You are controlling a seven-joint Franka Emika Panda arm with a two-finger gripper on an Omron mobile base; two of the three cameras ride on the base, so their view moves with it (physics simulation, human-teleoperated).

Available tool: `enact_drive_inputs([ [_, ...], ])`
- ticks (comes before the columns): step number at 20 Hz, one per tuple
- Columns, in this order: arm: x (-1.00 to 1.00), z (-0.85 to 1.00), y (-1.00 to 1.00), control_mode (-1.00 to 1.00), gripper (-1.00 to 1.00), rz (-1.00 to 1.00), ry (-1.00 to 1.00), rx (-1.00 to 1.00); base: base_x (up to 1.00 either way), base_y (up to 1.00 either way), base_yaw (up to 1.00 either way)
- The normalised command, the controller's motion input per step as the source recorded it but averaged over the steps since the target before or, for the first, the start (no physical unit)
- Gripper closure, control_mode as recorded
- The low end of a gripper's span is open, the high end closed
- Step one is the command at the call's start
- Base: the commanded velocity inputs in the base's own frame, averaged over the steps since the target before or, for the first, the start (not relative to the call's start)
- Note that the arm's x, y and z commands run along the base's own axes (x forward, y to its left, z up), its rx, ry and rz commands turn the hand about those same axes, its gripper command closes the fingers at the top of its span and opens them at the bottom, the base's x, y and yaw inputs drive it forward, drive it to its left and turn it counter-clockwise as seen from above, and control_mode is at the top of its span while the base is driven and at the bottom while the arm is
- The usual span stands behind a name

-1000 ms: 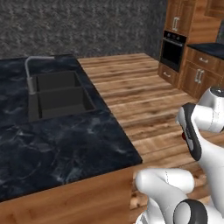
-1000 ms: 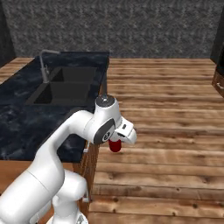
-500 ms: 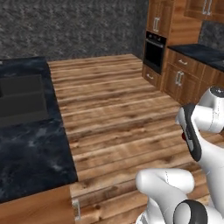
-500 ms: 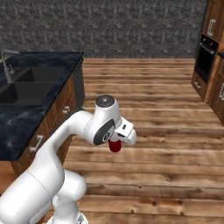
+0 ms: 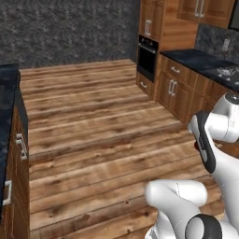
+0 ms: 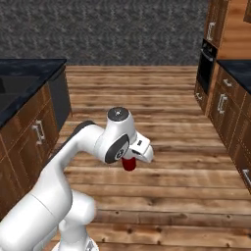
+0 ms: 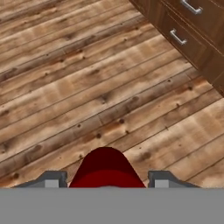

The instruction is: Four empty soda cans are scattered around the kitchen. Gather all the cans and cluster them next to the stove for recycling.

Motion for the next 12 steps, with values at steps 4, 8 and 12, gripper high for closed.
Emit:
enact_drive_inputs([
  [4, 0.00, 0.00, 0.00, 1.00, 1.00, 0.00, 0.00, 0.00, 0.76, -0.76, 0.00],
  [8, 0.00, 0.00, 0.00, 1.00, 1.00, 0.00, 0.00, 0.00, 0.83, -0.70, 0.00],
  [12, 0.00, 0.00, 0.00, 1.00, 1.00, 0.00, 0.00, 0.00, 0.86, -0.68, 0.00],
])
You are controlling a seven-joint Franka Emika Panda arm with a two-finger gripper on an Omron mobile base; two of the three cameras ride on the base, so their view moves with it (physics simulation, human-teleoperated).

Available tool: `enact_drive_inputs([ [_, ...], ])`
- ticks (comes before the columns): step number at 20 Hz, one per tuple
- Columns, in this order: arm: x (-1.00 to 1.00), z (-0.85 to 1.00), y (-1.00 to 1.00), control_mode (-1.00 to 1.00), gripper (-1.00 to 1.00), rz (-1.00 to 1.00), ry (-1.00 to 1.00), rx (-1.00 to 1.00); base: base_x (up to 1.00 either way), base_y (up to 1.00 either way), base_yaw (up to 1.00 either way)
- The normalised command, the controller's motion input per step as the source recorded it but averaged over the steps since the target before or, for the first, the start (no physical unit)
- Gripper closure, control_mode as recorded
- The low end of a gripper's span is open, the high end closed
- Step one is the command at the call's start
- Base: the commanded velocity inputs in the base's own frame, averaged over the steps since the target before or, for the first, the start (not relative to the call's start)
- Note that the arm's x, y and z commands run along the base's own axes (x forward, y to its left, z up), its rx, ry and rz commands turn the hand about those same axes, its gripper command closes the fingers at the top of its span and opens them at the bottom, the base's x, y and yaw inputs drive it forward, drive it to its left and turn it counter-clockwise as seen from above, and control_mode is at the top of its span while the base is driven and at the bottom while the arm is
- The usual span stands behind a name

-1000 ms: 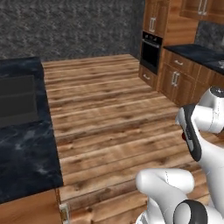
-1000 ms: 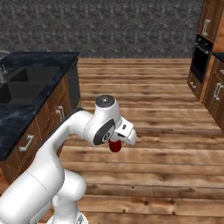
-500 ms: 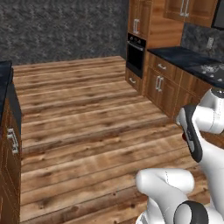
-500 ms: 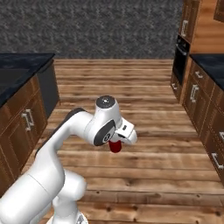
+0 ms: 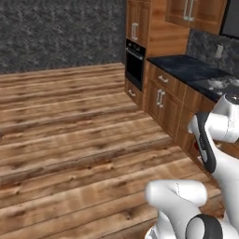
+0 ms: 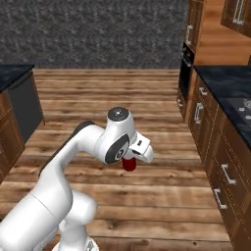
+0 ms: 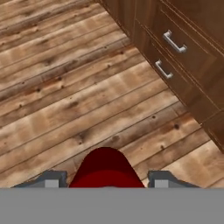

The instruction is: Four empty soda cans are scattered around the kitchen. Gather all the cans and cluster them next to the stove for recycling.

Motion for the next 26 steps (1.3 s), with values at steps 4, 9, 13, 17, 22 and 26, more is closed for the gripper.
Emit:
enact_drive_inputs([
  [4, 0.00, 0.00, 0.00, 1.00, 1.00, 0.00, 0.00, 0.00, 0.79, -0.75, -0.03],
  [9, 0.00, 0.00, 0.00, 1.00, 1.00, 0.00, 0.00, 0.00, 0.42, -0.75, -0.21],
  [13, 0.00, 0.00, 0.00, 1.00, 1.00, 0.00, 0.00, 0.00, 0.19, -0.68, -0.31],
  [17, 0.00, 0.00, 0.00, 1.00, 1.00, 0.00, 0.00, 0.00, 0.15, -0.67, -0.33],
  [22, 0.00, 0.00, 0.00, 1.00, 1.00, 0.00, 0.00, 0.00, 0.13, -0.62, -0.35],
  [26, 0.00, 0.00, 0.00, 1.00, 1.00, 0.00, 0.00, 0.00, 0.09, -0.53, -0.39],
])
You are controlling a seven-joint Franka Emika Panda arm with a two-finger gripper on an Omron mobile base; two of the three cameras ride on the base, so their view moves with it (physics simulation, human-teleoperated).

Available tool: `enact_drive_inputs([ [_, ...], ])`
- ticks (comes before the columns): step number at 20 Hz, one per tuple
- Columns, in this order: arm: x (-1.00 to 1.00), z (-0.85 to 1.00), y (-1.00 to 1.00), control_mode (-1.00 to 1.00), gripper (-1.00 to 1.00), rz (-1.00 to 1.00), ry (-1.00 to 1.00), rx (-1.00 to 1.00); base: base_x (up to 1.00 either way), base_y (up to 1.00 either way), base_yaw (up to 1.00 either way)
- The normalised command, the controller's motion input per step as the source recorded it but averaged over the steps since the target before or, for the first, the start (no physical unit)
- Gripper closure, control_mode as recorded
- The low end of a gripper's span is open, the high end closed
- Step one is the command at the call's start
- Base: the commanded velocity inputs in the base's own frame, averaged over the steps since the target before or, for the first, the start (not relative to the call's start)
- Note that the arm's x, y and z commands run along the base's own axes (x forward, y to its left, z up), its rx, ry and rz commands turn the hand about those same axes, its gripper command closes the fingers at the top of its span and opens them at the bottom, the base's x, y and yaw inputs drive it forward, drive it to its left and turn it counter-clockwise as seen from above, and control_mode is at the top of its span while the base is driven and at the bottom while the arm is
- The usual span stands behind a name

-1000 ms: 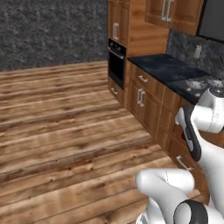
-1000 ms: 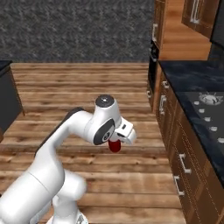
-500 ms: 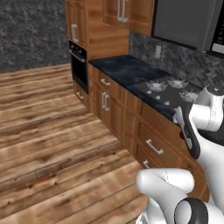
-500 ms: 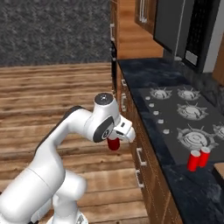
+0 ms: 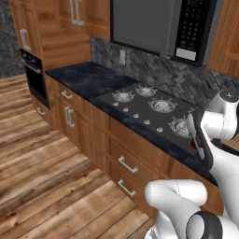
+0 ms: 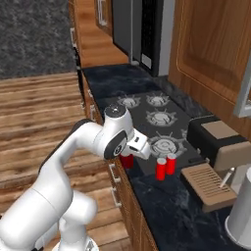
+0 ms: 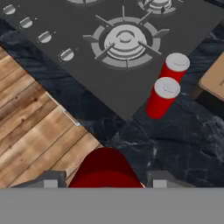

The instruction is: Four empty soda cans are scattered around the kitchen. Gather all the cans and cluster them next to the stove for recycling.

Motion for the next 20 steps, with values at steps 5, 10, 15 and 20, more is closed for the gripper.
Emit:
enact_drive_inputs([
  [5, 0.00, 0.00, 0.00, 1.00, 1.00, 0.00, 0.00, 0.00, -0.24, -0.33, -0.35],
  [10, 0.00, 0.00, 0.00, 1.00, 1.00, 0.00, 0.00, 0.00, -0.61, -0.11, -0.28],
  [15, 0.00, 0.00, 0.00, 1.00, 1.00, 0.00, 0.00, 0.00, -0.26, -0.17, -0.37],
  [20, 0.00, 0.00, 0.00, 1.00, 1.00, 0.00, 0.00, 0.00, 0.07, -0.22, -0.45],
])
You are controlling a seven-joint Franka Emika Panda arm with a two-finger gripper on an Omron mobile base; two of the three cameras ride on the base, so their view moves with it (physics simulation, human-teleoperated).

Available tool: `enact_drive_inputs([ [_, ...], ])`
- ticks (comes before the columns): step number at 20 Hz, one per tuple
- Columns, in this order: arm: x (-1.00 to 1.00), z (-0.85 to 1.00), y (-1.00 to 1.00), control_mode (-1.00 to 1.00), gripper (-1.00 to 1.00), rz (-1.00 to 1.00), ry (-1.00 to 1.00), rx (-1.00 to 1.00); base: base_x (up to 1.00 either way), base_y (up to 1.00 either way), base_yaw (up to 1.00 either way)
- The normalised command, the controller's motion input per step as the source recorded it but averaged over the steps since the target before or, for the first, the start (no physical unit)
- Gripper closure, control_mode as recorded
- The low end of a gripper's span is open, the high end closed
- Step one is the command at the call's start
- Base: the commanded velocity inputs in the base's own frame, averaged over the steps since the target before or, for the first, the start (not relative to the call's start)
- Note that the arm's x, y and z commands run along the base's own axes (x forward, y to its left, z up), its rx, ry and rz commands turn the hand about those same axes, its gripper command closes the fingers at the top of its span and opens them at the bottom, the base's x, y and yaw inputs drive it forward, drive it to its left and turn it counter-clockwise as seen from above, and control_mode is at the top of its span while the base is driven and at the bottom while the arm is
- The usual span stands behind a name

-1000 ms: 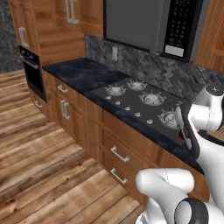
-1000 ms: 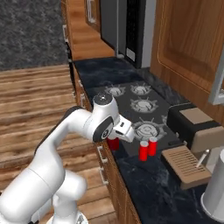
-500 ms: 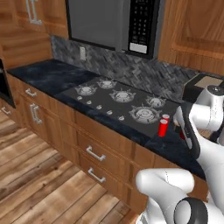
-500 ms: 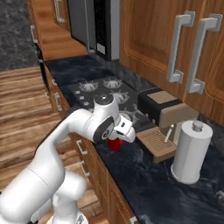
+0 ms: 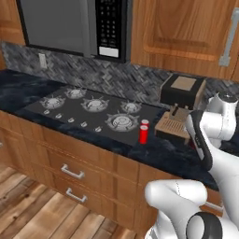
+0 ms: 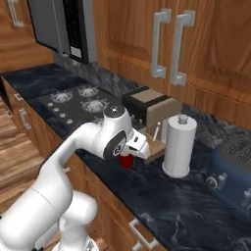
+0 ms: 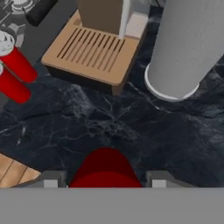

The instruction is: Four empty soda cans are scattered around the kitchen. Gather all the cans and cluster them next to the stove for recycling.

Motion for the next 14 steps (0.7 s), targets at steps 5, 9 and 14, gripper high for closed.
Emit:
enact_drive_inputs([
  [5, 0.00, 0.00, 0.00, 1.00, 1.00, 0.00, 0.00, 0.00, 0.00, 0.01, -0.27],
  [9, 0.00, 0.00, 0.00, 1.00, 1.00, 0.00, 0.00, 0.00, 0.00, 0.34, -0.11],
  [14, 0.00, 0.00, 0.00, 1.00, 1.00, 0.00, 0.00, 0.00, 0.00, 0.75, -0.17],
])
